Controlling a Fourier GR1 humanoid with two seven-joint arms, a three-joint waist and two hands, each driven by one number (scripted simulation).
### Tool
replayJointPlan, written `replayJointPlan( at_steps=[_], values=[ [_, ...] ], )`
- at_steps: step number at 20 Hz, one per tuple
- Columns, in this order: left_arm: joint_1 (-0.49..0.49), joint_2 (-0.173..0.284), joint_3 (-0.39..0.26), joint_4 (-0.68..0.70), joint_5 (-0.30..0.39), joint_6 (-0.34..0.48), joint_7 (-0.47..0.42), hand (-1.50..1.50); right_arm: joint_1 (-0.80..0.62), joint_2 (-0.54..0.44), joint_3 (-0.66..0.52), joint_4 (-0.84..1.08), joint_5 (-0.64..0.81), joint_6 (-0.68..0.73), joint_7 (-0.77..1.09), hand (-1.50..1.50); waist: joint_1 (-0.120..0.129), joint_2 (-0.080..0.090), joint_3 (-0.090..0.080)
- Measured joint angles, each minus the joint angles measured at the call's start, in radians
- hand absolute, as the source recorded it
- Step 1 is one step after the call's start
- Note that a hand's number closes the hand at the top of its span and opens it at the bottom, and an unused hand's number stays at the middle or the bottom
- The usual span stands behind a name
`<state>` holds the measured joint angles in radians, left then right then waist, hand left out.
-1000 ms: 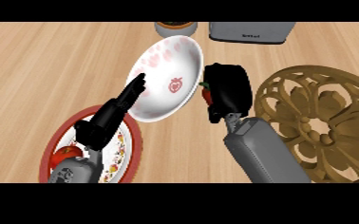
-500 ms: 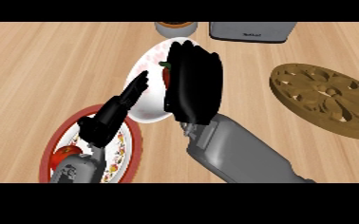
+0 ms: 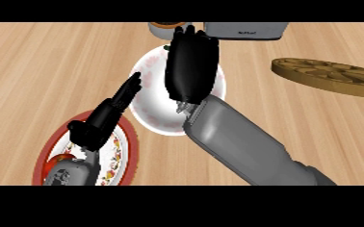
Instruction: Pick the bell pepper from the placemat and place it in the bowl
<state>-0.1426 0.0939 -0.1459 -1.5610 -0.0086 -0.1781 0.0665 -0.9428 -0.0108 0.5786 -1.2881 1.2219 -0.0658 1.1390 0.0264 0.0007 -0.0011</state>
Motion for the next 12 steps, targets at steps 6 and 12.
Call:
replayJointPlan(
  at_steps=[6, 12],
  values=[
    [0.011, 0.003, 0.011, -0.017, 0.004, -0.002, 0.012, 0.00, 0.041, -0.005, -0.084, 0.099, 0.020, -0.016, -0.051, 1.50, -0.012, 0.001, 0.001],
    [0.006, 0.001, 0.009, -0.033, 0.003, -0.002, 0.026, 0.00, 0.108, 0.005, -0.224, 0.167, -0.180, -0.019, -0.108, -1.50, -0.010, 0.004, 0.002]
  ],
)
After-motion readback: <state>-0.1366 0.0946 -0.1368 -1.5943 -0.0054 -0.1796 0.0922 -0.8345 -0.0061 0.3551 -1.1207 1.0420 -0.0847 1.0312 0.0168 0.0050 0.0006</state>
